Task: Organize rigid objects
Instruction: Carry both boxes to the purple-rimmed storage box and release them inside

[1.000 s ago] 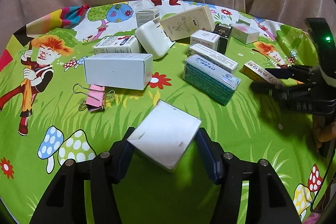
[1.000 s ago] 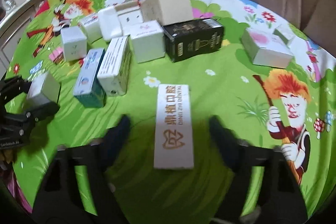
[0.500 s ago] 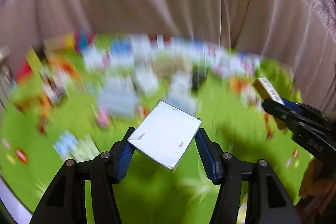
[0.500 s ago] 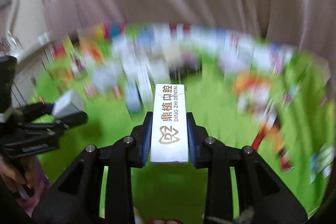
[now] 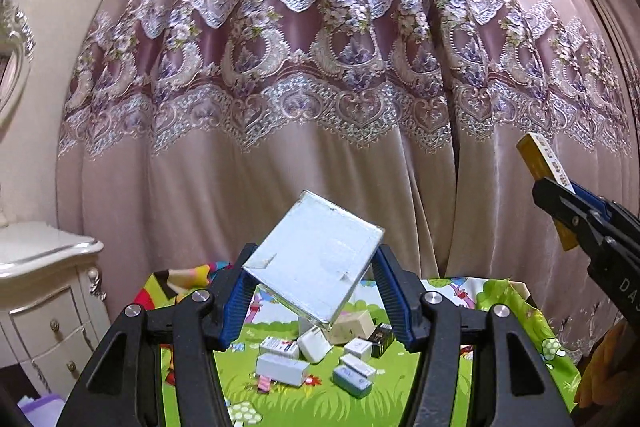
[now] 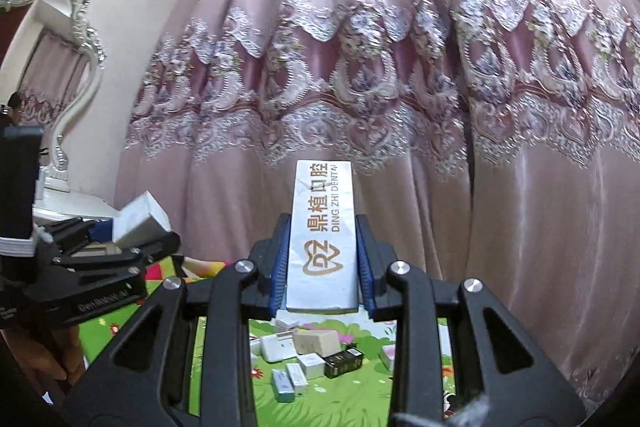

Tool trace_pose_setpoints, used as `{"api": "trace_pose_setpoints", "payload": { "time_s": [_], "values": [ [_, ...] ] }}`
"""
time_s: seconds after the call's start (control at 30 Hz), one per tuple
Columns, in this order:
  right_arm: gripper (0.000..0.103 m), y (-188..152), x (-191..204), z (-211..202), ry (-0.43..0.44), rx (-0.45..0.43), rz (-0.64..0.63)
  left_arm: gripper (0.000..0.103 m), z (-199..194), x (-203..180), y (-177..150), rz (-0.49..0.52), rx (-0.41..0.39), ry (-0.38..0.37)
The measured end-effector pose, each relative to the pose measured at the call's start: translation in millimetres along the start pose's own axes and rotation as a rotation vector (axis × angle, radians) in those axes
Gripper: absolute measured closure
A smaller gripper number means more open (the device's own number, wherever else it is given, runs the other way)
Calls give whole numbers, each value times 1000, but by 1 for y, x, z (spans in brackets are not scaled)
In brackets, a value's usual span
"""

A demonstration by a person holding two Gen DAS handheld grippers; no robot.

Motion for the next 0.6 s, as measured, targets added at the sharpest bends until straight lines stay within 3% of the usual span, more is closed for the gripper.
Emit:
{"api": "trace_pose_setpoints", "payload": {
  "time_s": [0.37,0.6],
  "values": [
    [69,-4,65,-3,180,44,-4,44,-45,66,-21,3,101,151],
    [69,-20,128,7,388,156,0,44,-69,111,-50,0,224,255]
  ]
}}
Point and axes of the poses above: each gripper's, at about its wrist camera, not at the fingertips, and z roughly the way its jaws point, x to its left, y to its top, the point moved 5 cm from there along z, roughly the way its jaws point, and after that the axes turned 8 degrees about -x, right-handed, at the moved point
